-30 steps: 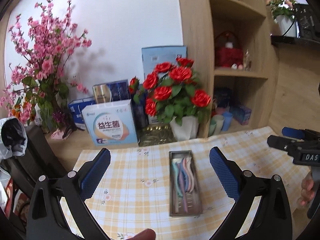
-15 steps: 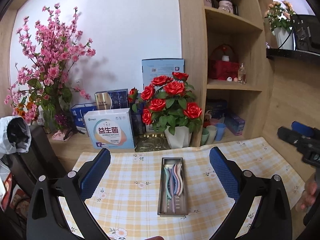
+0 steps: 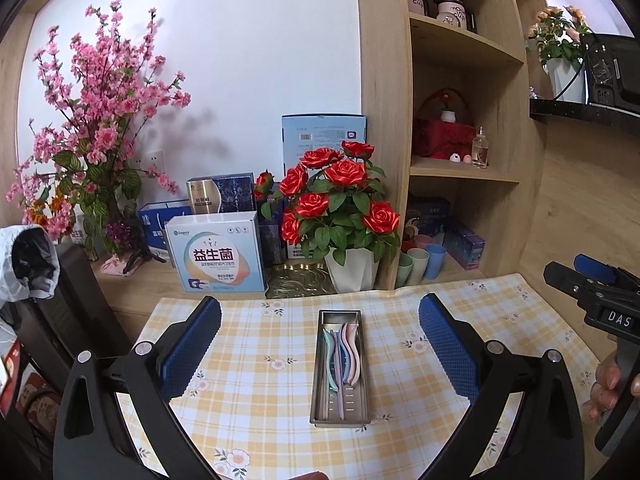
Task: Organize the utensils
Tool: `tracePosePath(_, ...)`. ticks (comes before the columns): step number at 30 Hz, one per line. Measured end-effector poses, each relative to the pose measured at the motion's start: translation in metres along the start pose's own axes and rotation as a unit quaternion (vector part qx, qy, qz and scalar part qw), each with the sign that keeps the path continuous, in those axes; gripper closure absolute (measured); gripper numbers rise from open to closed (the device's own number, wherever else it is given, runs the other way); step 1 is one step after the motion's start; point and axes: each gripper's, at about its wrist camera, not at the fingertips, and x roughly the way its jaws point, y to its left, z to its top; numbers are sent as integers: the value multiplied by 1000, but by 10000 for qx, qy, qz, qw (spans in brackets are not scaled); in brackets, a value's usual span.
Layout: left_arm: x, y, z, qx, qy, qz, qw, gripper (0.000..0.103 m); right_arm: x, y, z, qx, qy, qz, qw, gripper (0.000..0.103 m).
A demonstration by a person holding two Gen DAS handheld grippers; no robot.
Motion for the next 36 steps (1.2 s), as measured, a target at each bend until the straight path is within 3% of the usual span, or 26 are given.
tracePosePath(36, -4, -1, -9, -45, 115, -62, 9999, 6, -14, 1, 4, -86, -208, -43, 9997, 14)
